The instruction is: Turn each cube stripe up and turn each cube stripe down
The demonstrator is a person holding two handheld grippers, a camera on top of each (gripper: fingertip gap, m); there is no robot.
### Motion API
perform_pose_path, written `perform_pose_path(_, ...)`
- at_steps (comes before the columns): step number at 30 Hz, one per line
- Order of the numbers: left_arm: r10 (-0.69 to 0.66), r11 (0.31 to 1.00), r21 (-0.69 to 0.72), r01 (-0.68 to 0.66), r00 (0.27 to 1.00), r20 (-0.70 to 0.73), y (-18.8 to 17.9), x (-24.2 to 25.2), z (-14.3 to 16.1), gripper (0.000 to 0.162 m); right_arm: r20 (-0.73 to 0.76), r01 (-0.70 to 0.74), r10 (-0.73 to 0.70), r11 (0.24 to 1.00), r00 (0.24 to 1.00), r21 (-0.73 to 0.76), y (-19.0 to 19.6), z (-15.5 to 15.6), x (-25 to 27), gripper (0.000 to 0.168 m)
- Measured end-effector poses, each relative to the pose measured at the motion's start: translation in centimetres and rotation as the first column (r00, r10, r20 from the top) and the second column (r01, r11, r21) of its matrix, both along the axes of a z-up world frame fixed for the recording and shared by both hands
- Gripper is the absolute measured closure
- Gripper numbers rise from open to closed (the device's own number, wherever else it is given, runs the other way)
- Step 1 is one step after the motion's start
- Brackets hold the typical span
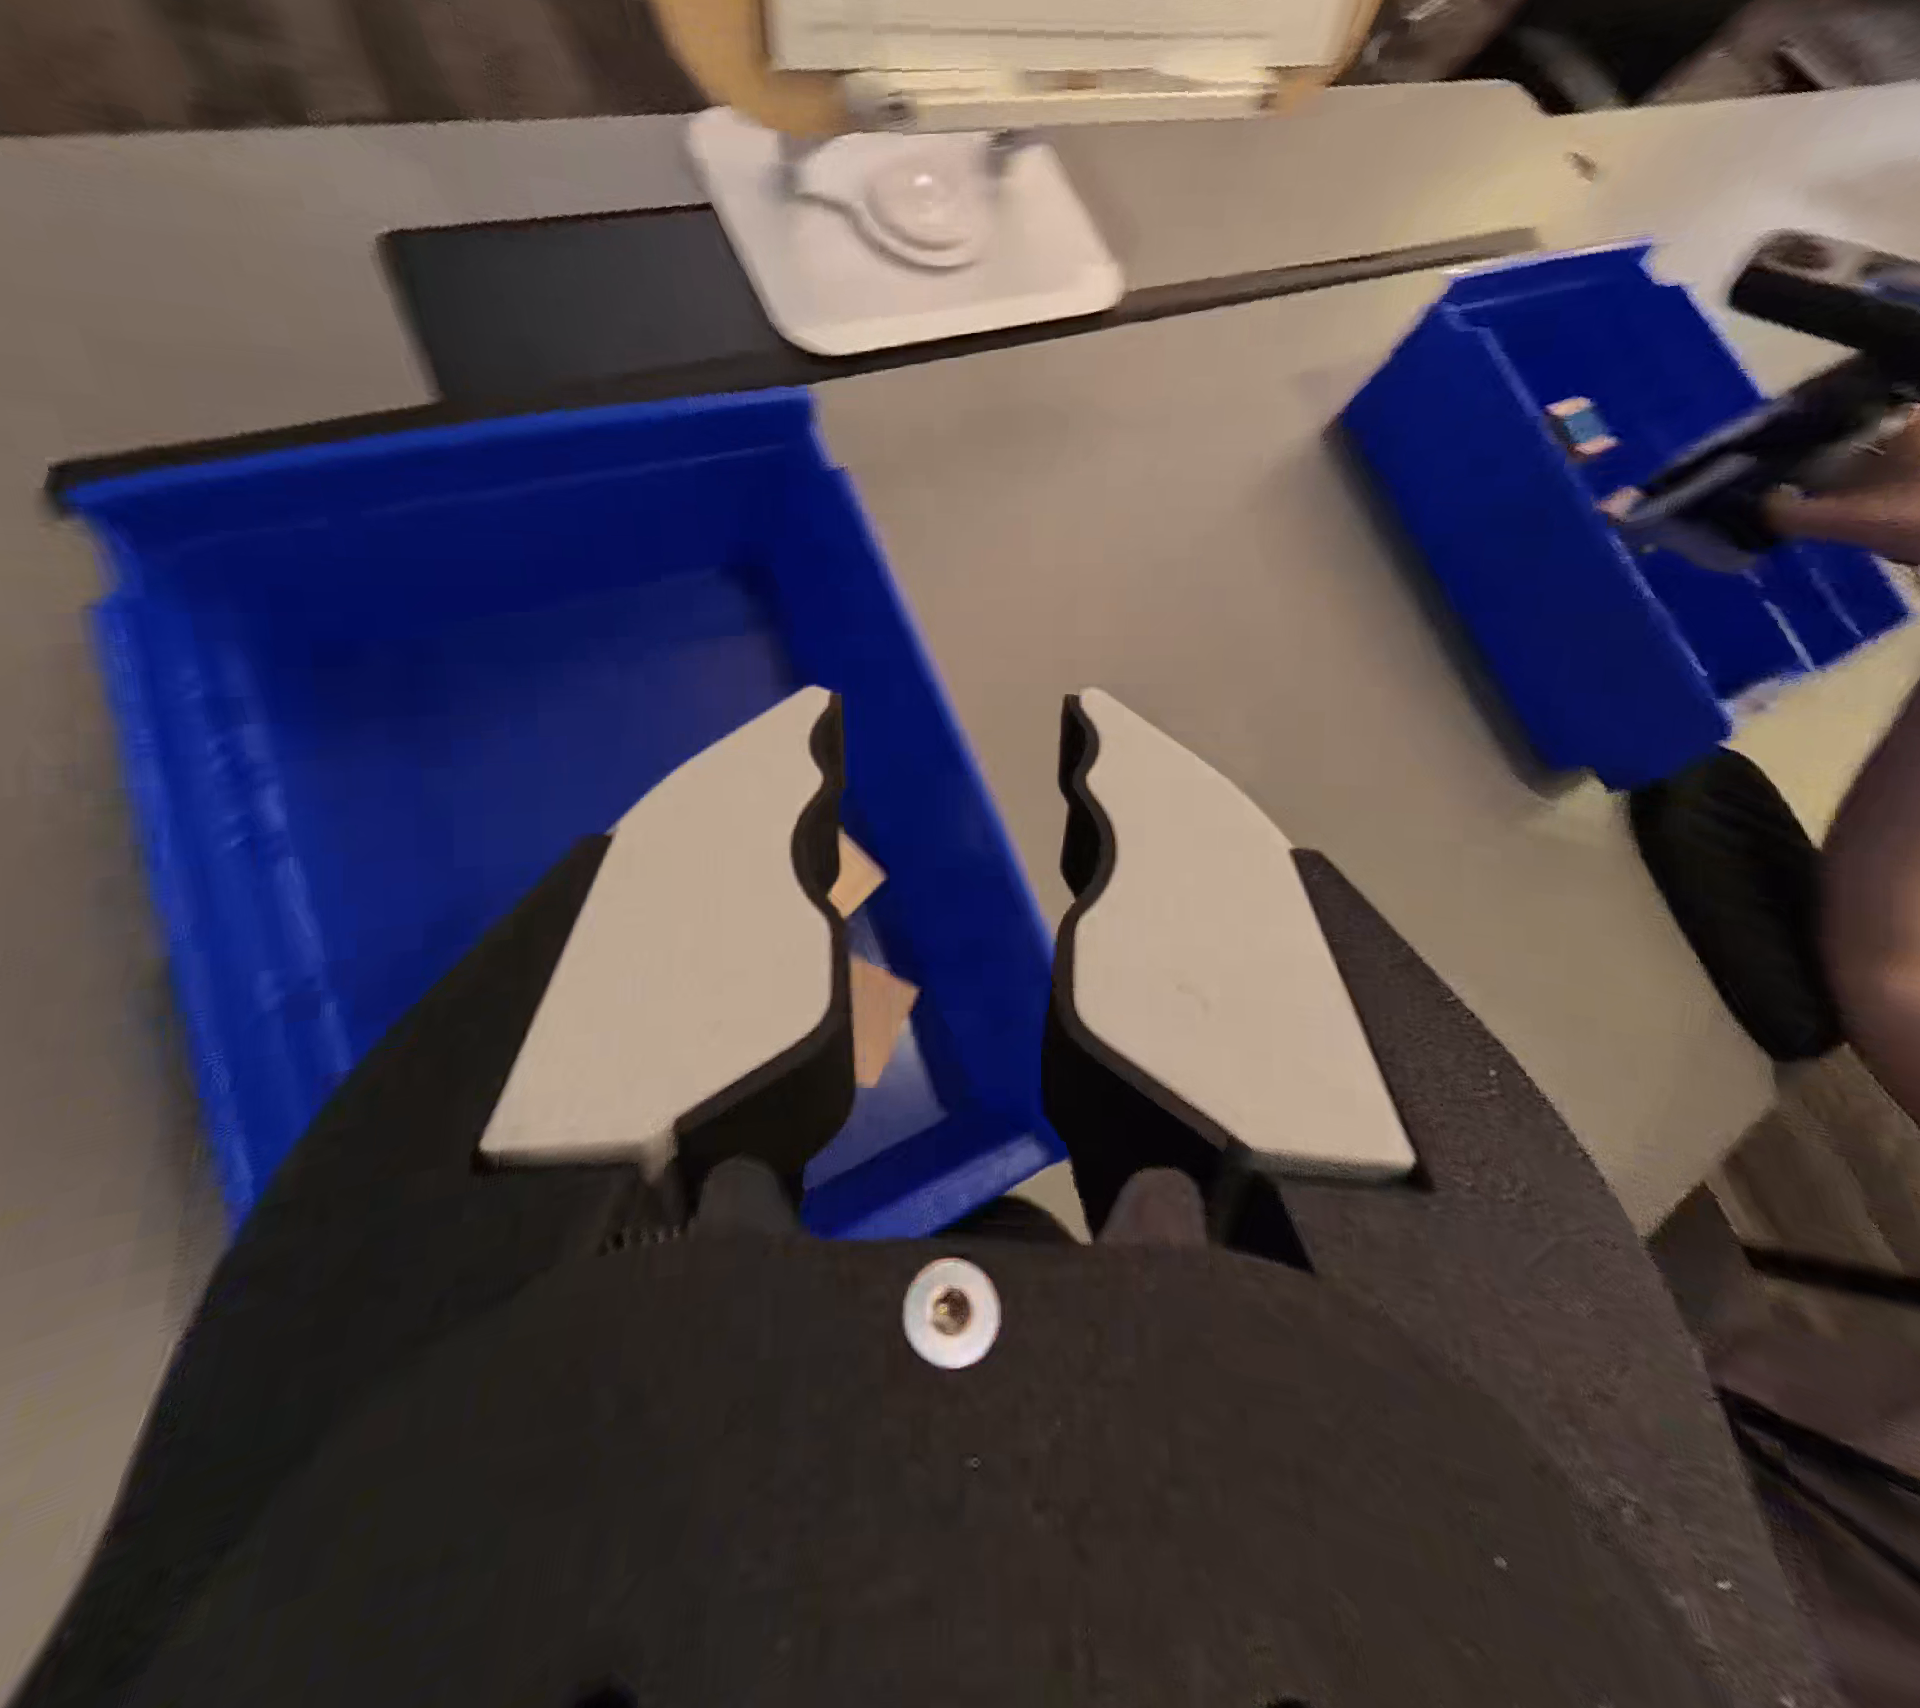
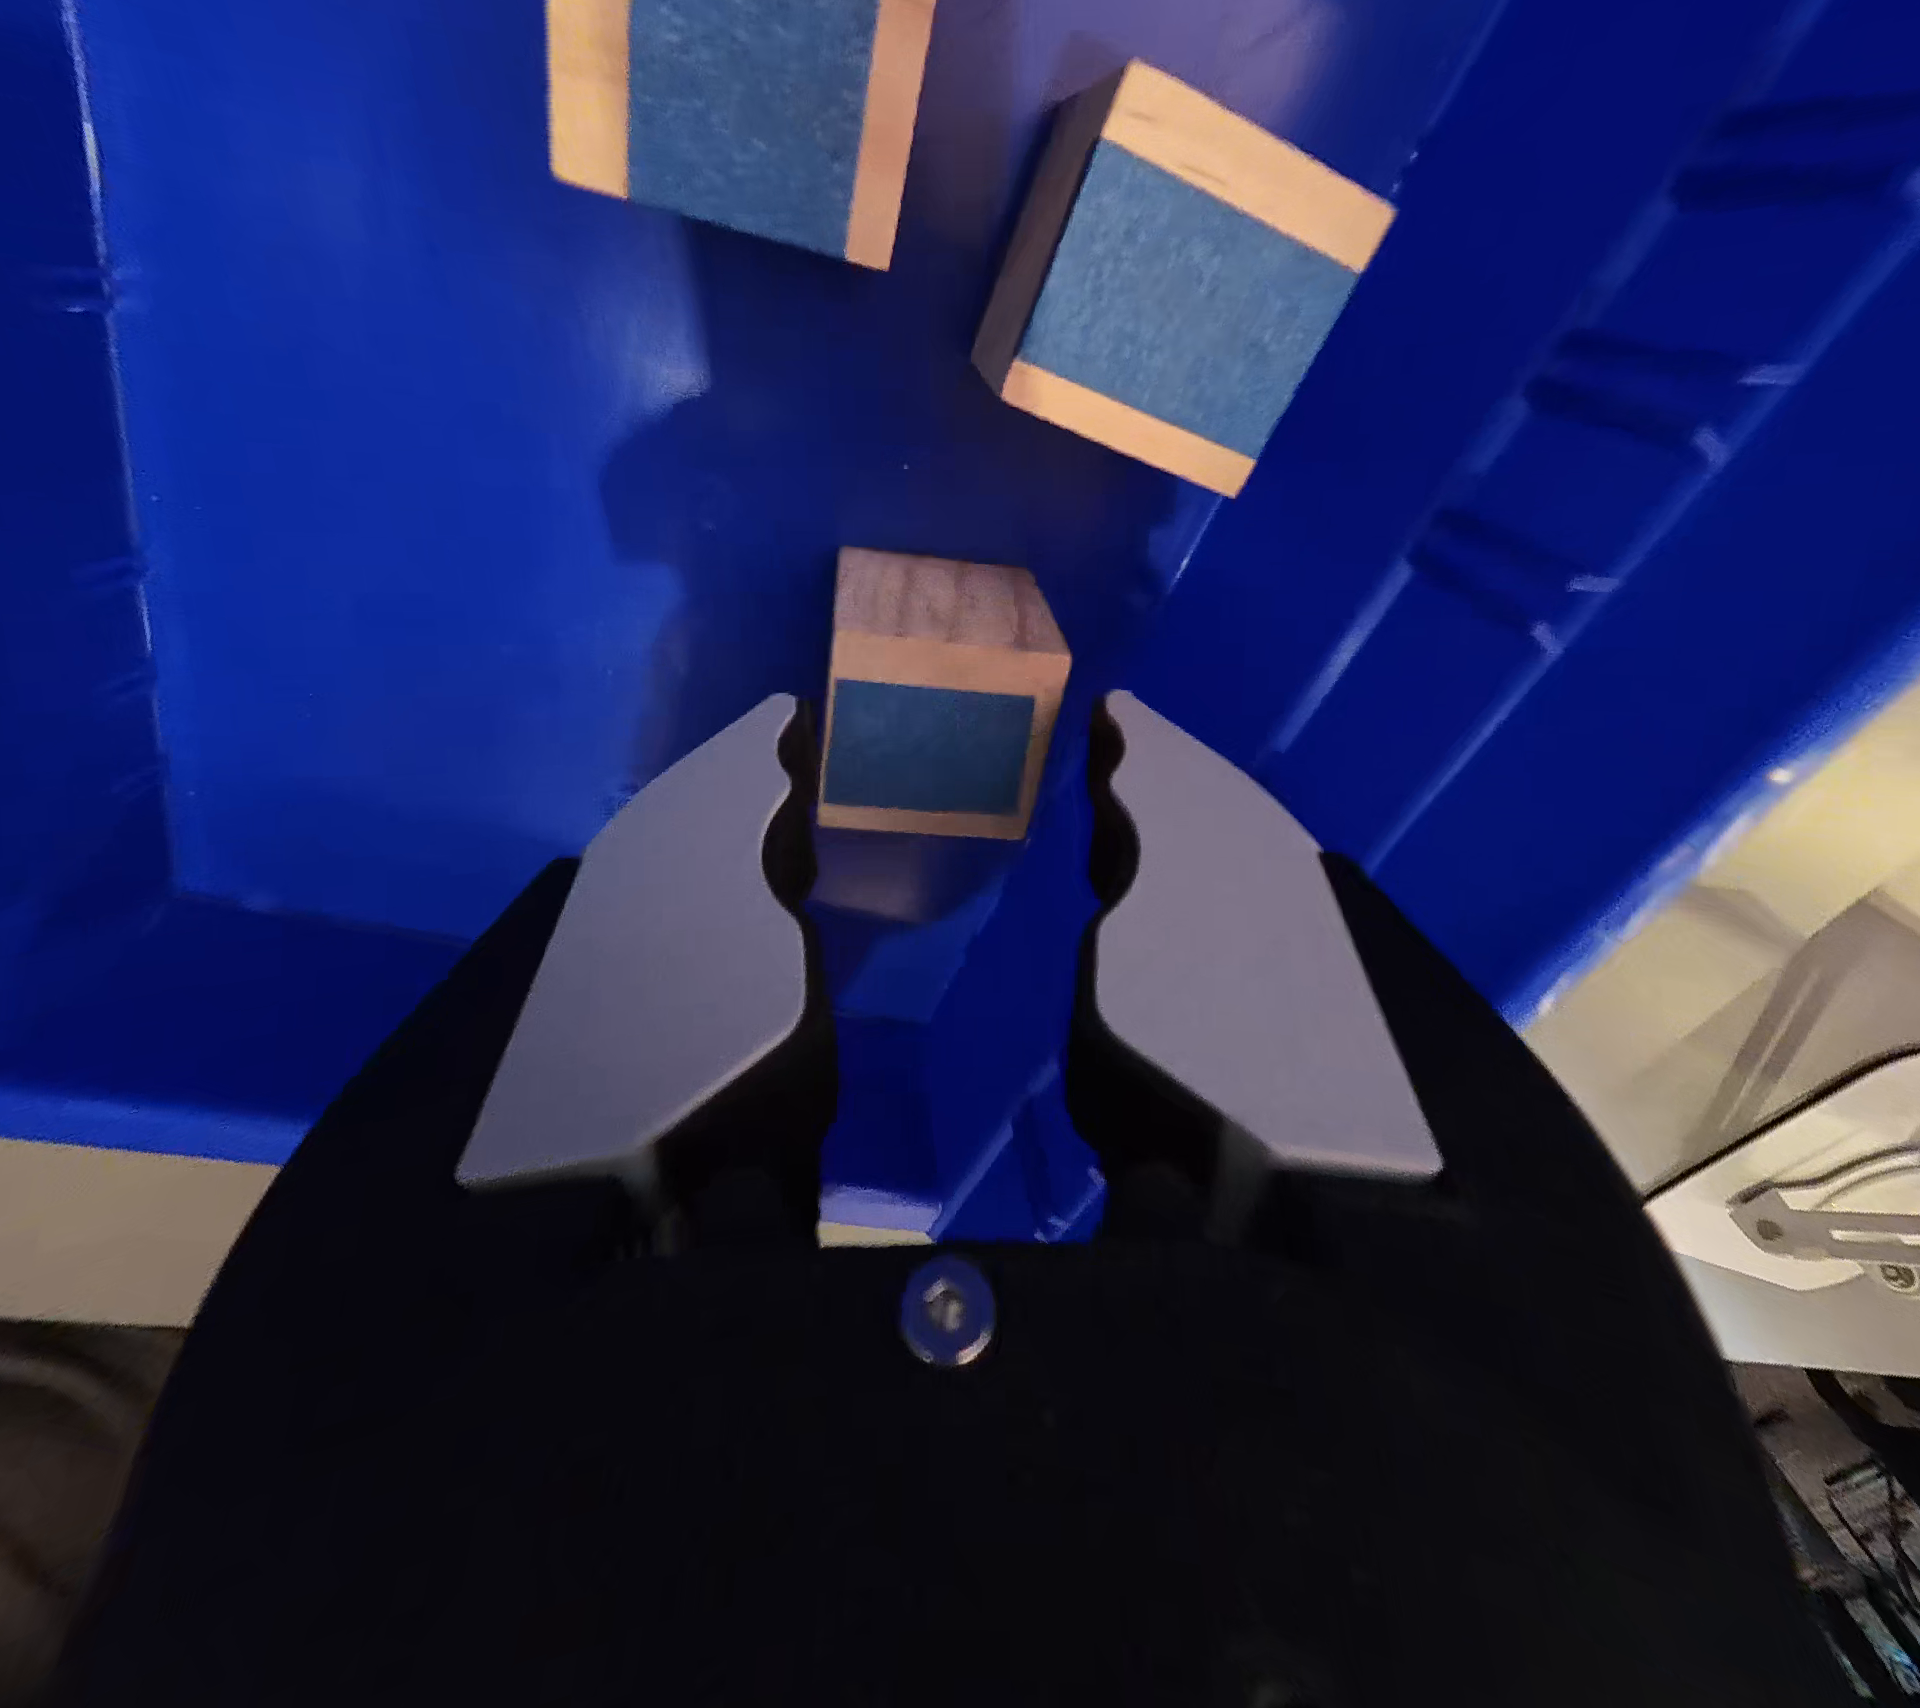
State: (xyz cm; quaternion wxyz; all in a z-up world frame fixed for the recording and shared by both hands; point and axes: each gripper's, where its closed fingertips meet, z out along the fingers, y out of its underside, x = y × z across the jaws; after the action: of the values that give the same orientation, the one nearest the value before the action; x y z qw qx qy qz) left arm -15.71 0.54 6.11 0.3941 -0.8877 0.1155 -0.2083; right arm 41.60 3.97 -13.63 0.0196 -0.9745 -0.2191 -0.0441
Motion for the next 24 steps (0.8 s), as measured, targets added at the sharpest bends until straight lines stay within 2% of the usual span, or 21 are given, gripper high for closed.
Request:
perform_pose_path(5, 0.055, 0.987, -0.146, -0.059, 0.998, -0.030, -1.4, -3.4, -2.9, 0.121, -0.030, -0.017, 0.022, 0.991, 0.999, 0.136, 1.4, 2.3, -0.4, 0.109)
perform_pose_path(8, 0.068, 0.958, -0.264, -0.114, 0.982, -0.176, -2.3, -5.1, -6.1, 0.121, -0.039, -0.041, 0.048, 0.986, 0.998, 0.164, 1.3, 3.0, -1.0, 0.110)
perform_pose_path(12, -0.178, 0.948, -0.311, 0.068, 0.924, -0.339, -2.2, -4.5, -9.5, 0.120, -0.033, -0.089, 0.095, 0.985, 0.995, 0.151, 1.0, 2.9, -1.8, 0.109)
perform_pose_path(15, -0.274, 0.944, -0.291, 0.153, 0.857, -0.436, -0.6, -4.9, -11.8, 0.123, -0.026, -0.104, 0.109, 0.984, 0.994, 0.146, 0.9, 2.8, -2.2, 0.109)
perform_pose_path(16, -0.288, 0.938, -0.313, 0.152, 0.844, -0.452, -0.4, -5.3, -12.8, 0.127, -0.023, -0.111, 0.116, 0.983, 0.993, 0.148, 0.8, 2.9, -2.2, 0.109)
perform_pose_path(19, -0.268, 0.926, -0.370, 0.081, 0.830, -0.489, 0.0, -6.8, -14.6, 0.123, -0.025, -0.112, 0.117, 0.981, 0.993, 0.156, 0.6, 3.3, -2.2, 0.109)
perform_pose_path(22, -0.290, 0.894, -0.438, 0.098, 0.871, -0.396, -0.5, -6.3, -15.8, 0.118, -0.038, -0.103, 0.113, 0.973, 0.993, 0.209, 0.9, 4.6, -2.1, 0.110)
perform_pose_path(24, -0.307, 0.875, -0.474, 0.101, 0.872, -0.381, -0.9, -6.4, -16.6, 0.112, -0.047, -0.098, 0.112, 0.967, 0.993, 0.235, 0.9, 5.3, -2.1, 0.110)
